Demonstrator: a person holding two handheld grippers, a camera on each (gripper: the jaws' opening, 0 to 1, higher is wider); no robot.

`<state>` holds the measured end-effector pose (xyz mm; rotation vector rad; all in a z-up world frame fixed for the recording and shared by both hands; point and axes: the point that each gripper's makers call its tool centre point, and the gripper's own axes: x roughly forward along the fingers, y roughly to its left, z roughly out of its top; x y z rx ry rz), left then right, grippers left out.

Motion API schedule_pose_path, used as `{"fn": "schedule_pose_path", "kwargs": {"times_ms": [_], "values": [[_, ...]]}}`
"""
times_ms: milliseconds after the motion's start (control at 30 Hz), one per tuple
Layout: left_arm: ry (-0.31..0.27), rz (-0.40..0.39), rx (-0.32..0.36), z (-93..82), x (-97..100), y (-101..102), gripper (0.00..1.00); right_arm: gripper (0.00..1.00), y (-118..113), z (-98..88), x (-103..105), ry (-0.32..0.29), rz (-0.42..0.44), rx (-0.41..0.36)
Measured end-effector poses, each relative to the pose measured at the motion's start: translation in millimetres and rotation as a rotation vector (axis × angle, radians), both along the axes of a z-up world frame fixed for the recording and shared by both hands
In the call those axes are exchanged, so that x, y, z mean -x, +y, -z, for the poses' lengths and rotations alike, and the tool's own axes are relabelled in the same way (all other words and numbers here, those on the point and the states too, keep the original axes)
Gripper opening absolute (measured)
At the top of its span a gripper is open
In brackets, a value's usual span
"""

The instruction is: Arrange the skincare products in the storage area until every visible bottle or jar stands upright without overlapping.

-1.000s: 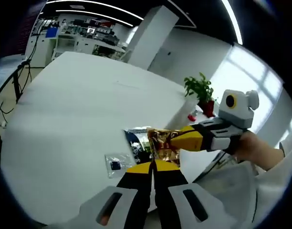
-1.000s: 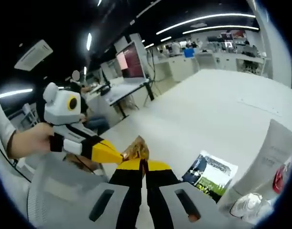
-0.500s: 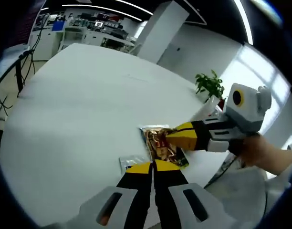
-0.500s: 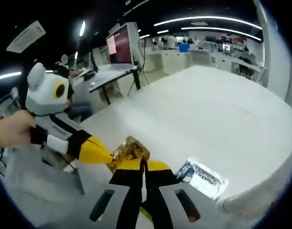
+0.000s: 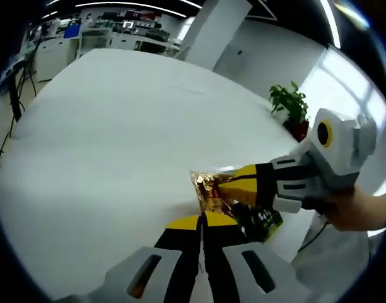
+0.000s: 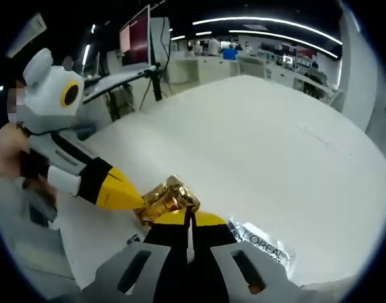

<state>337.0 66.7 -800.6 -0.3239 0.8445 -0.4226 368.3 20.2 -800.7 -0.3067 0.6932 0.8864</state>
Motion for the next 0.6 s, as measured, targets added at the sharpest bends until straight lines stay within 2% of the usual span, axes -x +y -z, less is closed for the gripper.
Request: {"fn": "schedule_pose_path", "kwargs": {"times_ms": [100, 267, 400, 433, 600], "values": [[0.003, -0.006, 0.005, 1.5, -4.2, 2, 0.02, 0.02, 1, 5.9, -8, -0.004, -0.003, 0.013], [0.027, 0.005, -0.01, 19.6, -11.9, 1, 0.02, 0.02, -1, 17.1, -10, 0.004, -0.011, 0.043], [0.038, 0.009, -0.015, 23.0, -9.6, -1, 0.02, 0.02, -1, 25.5, -12, 0.002, -0.025, 0.057], [0.038, 0.008, -0.018, 19.2, -7.6, -2, 0.02, 0.02, 0, 27.0, -12, 0.002, -0.034, 0.062], [0.046, 0.0, -0.017, 25.1, -6.5, -1, 0.02, 0.02, 3, 30.1, -11, -0.033, -0.08, 0.096]]}}
